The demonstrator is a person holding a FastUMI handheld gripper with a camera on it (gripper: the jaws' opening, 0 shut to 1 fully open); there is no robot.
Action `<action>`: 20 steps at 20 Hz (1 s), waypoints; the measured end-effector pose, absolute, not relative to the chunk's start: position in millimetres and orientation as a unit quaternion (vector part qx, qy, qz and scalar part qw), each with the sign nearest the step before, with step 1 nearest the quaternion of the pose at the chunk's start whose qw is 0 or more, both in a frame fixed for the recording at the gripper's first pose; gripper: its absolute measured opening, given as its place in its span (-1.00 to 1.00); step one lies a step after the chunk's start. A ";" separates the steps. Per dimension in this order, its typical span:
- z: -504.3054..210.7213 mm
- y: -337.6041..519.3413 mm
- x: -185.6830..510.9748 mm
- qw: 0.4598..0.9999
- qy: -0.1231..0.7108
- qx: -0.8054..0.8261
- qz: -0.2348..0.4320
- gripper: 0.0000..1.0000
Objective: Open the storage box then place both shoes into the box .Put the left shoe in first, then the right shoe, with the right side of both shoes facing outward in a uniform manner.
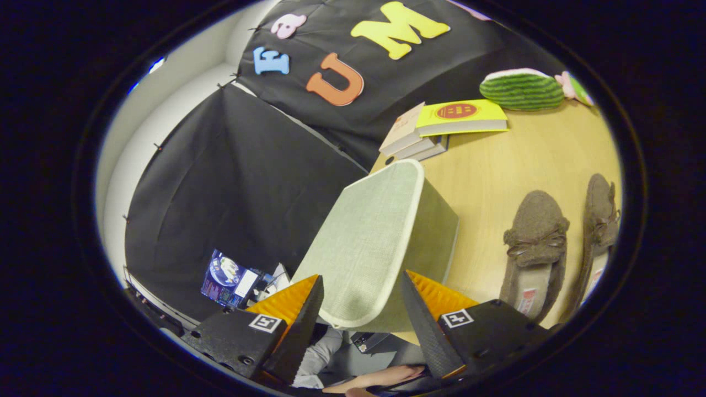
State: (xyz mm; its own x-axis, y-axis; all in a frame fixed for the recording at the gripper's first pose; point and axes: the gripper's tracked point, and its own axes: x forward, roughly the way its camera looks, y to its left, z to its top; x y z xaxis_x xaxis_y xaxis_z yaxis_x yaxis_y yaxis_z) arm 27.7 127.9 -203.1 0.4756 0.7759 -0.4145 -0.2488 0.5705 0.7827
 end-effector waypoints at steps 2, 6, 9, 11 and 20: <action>-209.3 130.2 33.2 0.774 0.411 0.359 0.322 0.74; -220.6 139.1 39.2 0.732 0.440 0.409 0.323 0.54; -217.2 146.1 40.6 0.709 0.451 0.437 0.320 -0.19; -213.8 144.2 40.3 0.714 0.448 0.437 0.314 -0.63; -156.0 161.8 45.1 0.730 0.415 0.453 0.299 -0.89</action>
